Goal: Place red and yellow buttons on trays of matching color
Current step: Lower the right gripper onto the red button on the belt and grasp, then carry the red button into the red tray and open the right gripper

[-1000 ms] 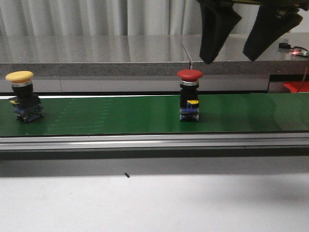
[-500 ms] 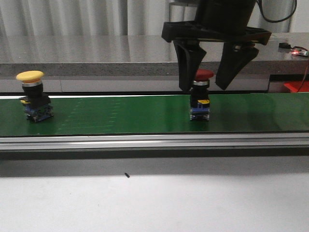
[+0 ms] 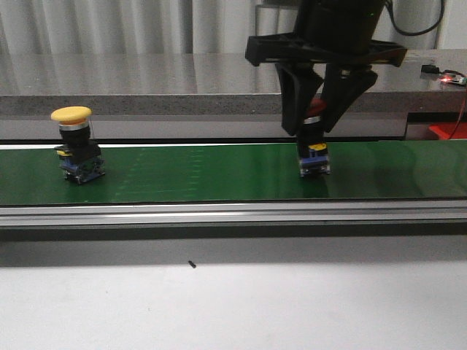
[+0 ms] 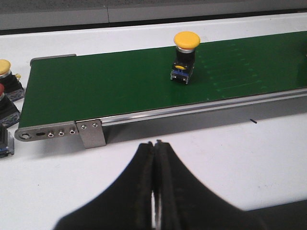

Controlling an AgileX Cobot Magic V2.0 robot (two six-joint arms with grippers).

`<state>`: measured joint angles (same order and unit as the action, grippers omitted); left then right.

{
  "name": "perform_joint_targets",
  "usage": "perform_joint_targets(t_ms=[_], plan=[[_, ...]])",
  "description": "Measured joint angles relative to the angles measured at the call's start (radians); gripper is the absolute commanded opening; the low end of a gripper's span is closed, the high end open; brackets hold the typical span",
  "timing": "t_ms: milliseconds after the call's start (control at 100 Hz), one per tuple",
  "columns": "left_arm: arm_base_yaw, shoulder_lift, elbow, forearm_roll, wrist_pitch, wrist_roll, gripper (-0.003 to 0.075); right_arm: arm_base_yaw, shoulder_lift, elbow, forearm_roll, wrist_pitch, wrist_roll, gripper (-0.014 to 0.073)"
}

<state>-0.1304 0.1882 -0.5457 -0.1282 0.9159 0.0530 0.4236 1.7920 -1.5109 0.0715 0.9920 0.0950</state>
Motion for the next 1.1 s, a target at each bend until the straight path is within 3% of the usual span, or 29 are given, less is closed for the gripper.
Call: perform_joint_targets(t_ms=[280,720,1100], plan=[[0.000,0.000,0.000,0.000,0.000,0.000,-0.0020,-0.219,-0.112,0.000,-0.024,0.018,-0.042,0.0301],[0.000,0.000,0.000,0.000,0.000,0.000,-0.0020,-0.579,-0.117,0.000,0.005,0.016,-0.095,0.0301],[0.000,0.000,0.000,0.000,0.000,0.000,-0.0020,-0.742,-0.031,0.000,0.069,-0.095,-0.128,0.0301]])
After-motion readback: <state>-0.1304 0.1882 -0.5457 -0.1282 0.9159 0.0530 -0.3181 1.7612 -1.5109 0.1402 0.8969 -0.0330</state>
